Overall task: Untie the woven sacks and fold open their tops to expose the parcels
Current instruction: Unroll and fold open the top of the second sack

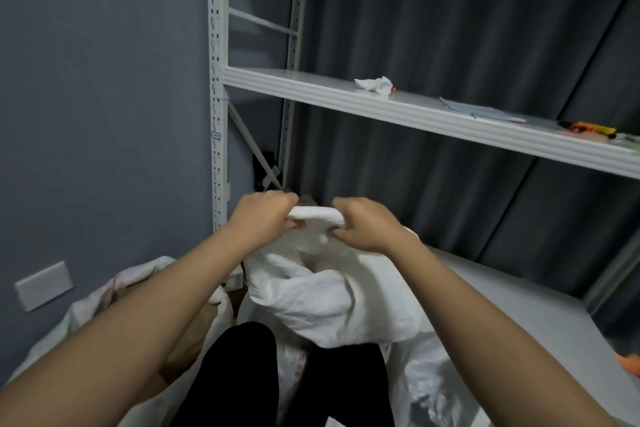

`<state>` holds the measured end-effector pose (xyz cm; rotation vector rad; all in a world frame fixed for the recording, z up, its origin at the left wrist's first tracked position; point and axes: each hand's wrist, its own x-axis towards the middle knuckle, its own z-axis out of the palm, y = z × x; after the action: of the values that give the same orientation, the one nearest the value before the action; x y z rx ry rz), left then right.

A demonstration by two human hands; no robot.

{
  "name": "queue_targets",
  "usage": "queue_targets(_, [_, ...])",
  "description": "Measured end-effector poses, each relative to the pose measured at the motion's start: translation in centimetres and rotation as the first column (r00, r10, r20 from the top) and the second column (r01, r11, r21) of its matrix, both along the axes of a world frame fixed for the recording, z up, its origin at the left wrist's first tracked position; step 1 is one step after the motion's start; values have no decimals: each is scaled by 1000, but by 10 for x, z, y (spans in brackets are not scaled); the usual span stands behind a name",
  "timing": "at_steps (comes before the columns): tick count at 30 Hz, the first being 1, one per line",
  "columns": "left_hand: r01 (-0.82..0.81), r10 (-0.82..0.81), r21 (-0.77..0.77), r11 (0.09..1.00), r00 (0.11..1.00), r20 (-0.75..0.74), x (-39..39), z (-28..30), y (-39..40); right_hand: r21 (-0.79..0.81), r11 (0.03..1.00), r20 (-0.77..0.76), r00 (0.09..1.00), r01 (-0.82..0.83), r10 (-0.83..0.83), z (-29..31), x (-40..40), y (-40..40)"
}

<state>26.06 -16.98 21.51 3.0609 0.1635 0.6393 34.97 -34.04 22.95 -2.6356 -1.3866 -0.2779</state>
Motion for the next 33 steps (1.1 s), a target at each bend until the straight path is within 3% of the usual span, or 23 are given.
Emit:
queue_targets(2, [-36, 35, 50, 998, 999, 26, -5, -1, 0, 15, 998, -23, 998, 54, -54, -6, -6, 1])
queue_targets(5, [100, -94, -78, 992, 993, 69, -13, -10, -20, 163, 987, -276, 959, -16, 61, -11, -20, 11])
queue_targets(7, [130, -121, -184, 974, 991, 57, -21, -8, -14, 176, 984, -345, 933, -39, 99, -6, -23, 6])
queue_targets(10, [25, -20, -223, 975, 1000, 23, -30, -3, 15, 15, 999, -158, 987, 40, -37, -4, -18, -4])
queue_targets(12, [-10, 15, -173, 985, 1000, 27, -29, -7, 11, 83, 995, -166, 985, 61, -47, -12, -24, 3])
queue_targets(16, [15, 12, -324, 946, 997, 80, -29, -13, -24, 242, 970, -501, 856, -1, 126, -17, -39, 17])
queue_targets(18, [-67, 95, -381, 922, 994, 54, -33, -6, -6, 105, 994, -407, 913, 4, 39, -13, -31, 12])
queue_targets(20, [-129, 133, -328, 936, 991, -9, -38, -3, 8, -44, 997, -166, 983, 67, -74, -14, -30, 9])
queue_targets(21, [-111, 115, -279, 954, 993, -4, -40, -4, 7, -28, 998, -148, 987, 64, -68, -17, -35, 12])
queue_targets(22, [-58, 68, -242, 968, 997, 33, -39, -5, -1, 30, 999, -224, 974, 25, -18, -21, -39, 16])
queue_targets(24, [22, -10, -156, 988, 997, 76, -37, -8, -23, 222, 975, -498, 856, -28, 138, -21, -48, 23])
queue_targets(25, [9, -1, -140, 990, 998, 57, -37, -7, -28, 266, 963, -550, 814, -39, 185, -17, -48, 23])
queue_targets(27, [-52, 60, -278, 959, 998, 18, -40, 2, -12, 160, 986, -470, 875, -45, 116, -8, -39, 14])
queue_targets(28, [-82, 82, -362, 929, 997, -14, -43, 6, 0, 48, 999, -308, 951, -3, 17, -7, -36, 10])
queue_targets(29, [-103, 100, -374, 922, 995, -28, -46, 8, 10, 15, 998, -219, 974, 57, -53, -9, -35, 7])
queue_targets(30, [-102, 101, -317, 943, 995, -18, -46, 7, 12, 28, 996, -238, 969, 82, -73, -13, -36, 6])
queue_targets(31, [-74, 78, -238, 968, 997, 6, -46, 4, 8, 93, 993, -370, 929, 66, -27, -18, -38, 8])
queue_targets(33, [18, -15, -126, 992, 999, 28, -43, -7, -12, 251, 967, -641, 756, 39, 136, -21, -47, 10])
